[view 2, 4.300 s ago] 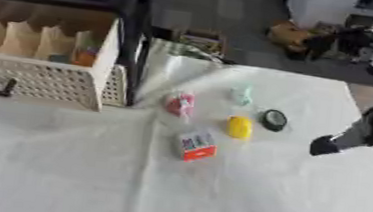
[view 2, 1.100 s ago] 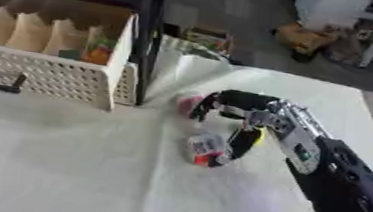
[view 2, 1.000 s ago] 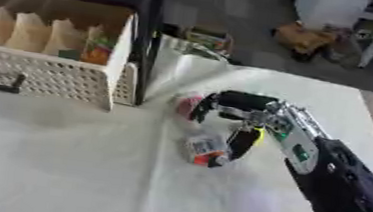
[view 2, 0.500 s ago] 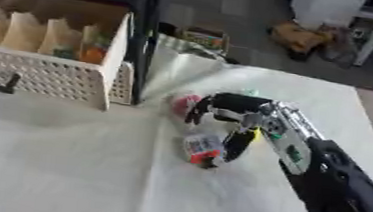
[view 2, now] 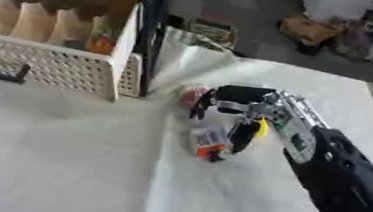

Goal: Pick up objects from table and place into drawer.

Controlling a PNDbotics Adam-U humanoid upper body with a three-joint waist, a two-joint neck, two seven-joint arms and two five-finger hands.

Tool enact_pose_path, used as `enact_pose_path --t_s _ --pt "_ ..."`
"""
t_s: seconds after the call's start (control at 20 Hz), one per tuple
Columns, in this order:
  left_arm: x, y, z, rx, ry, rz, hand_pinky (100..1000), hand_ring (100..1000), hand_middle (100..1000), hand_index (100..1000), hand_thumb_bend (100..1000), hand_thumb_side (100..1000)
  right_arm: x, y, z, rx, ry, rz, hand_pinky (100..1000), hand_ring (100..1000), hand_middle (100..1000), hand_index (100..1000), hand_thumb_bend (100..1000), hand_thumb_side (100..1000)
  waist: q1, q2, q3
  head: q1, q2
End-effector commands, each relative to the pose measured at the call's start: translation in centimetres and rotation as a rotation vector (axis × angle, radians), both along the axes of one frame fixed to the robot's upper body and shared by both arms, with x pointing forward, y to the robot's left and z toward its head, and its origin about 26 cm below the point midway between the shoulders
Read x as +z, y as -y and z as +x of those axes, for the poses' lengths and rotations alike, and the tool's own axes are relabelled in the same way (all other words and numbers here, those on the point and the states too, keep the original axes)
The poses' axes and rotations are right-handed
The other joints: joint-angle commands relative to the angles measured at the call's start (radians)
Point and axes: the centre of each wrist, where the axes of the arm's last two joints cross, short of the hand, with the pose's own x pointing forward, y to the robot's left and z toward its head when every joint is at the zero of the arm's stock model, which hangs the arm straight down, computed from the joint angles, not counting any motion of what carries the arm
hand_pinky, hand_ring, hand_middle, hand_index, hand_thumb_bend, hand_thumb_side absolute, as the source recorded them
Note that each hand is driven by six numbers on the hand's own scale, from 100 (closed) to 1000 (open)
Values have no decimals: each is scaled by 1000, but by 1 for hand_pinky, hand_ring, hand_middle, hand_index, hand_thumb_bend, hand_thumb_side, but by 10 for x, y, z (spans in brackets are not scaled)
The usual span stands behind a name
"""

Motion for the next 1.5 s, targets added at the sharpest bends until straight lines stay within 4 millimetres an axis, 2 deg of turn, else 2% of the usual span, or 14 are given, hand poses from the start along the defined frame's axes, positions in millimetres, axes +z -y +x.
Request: enact_pose_path --t_s 0.05,0.3,0.55,0.85,1.05,1.3,1.5 --pt "7 0 -2 -2 18 6 286 334 501 806 100 619 14 8 0 -17 21 -12 860 829 679 810 622 194 4 -17 2 6 11" --pt "7 0 -2 0 16 2 288 335 501 806 100 627 15 12 0 -46 35 -43 856 826 634 775 590 289 2 -17 -2 14 20" --pt "7 0 -1 -3 11 1 287 335 501 805 100 627 13 13 1 -55 50 -59 849 817 593 754 577 313 1 -17 -3 16 20" --pt "6 1 -1 -5 6 -3 288 335 501 805 100 629 11 14 2 -54 44 -61 836 799 526 715 534 294 0 -18 0 15 13" --pt "6 1 -1 -7 4 -4 288 335 501 804 100 628 11 15 2 -67 43 -47 820 778 460 669 455 277 -1 -19 1 16 13" --pt "5 1 -1 -7 1 -6 288 335 501 804 100 631 9 16 2 -81 37 -25 801 756 397 625 282 215 -1 -19 2 15 11" --pt "5 2 -1 -8 -4 -7 286 334 501 803 100 626 8 16 2 -84 26 -11 794 747 381 616 229 185 -1 -20 4 15 10"
